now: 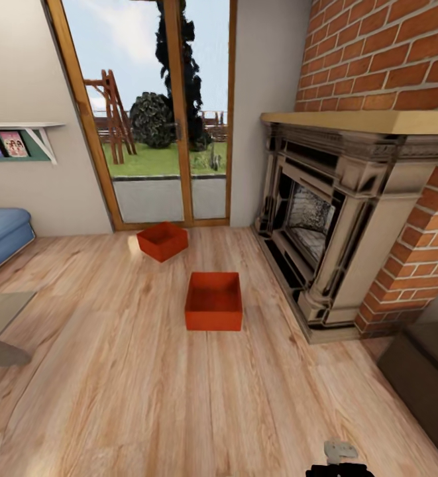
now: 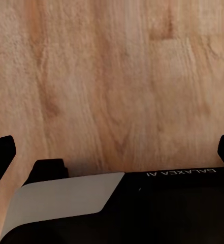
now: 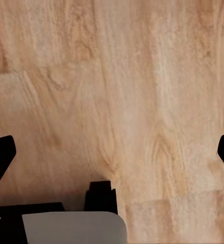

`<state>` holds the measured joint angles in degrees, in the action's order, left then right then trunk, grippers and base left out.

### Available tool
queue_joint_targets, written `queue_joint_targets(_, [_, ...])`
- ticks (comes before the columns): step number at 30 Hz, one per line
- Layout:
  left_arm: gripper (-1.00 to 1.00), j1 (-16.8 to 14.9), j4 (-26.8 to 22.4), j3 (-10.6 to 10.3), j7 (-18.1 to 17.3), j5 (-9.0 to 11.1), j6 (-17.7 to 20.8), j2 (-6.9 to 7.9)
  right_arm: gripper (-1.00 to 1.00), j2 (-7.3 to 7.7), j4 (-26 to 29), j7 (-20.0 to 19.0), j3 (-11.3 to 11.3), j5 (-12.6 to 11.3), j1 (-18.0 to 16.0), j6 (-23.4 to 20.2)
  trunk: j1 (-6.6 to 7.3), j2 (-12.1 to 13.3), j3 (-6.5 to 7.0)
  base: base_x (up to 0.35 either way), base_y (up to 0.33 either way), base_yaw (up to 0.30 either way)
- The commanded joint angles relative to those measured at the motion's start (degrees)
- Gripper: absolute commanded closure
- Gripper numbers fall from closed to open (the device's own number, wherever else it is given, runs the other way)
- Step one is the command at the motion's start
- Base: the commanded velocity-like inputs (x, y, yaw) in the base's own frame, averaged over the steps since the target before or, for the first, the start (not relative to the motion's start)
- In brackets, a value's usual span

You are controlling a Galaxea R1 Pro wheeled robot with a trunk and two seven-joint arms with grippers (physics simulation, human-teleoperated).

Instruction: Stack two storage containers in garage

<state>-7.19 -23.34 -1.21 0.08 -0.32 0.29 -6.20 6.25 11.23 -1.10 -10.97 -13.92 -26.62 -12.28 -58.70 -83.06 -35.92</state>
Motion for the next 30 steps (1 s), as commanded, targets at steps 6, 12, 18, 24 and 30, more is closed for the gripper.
queue_joint_targets(6, [-1.00,0.0,0.0,0.0,0.0,0.0,0.0,0.02,-1.00,0.05,0.1,0.0,-0.4,-0.5,0.0,-0.3,-0.03,0.0,-0.05,0.322,-0.098,0.000])
queue_joint_targets(12, [-1.00,0.0,0.0,0.0,0.0,0.0,0.0,0.02,-1.00,0.02,0.1,0.0,-0.4,-0.5,0.0,-0.3,-0.03,0.0,-0.05,0.323,-0.098,0.002])
queue_joint_targets(18, [-1.00,0.0,0.0,0.0,0.0,0.0,0.0,0.02,-1.00,0.06,0.1,0.0,-0.4,-0.5,0.0,-0.3,-0.03,0.0,-0.16,0.322,-0.107,0.185])
queue_joint_targets(24, [-1.00,0.0,0.0,0.0,0.0,0.0,0.0,0.00,-1.00,0.07,0.1,0.0,-0.4,-0.5,0.0,-0.3,-0.03,0.0,-0.28,0.322,-0.110,0.172])
queue_joint_targets(30, [-1.00,0.0,0.0,0.0,0.0,0.1,0.0,0.01,-1.00,0.07,0.1,0.0,-0.4,-0.5,0.0,-0.3,-0.03,0.0,-0.29,0.322,-0.042,0.024])
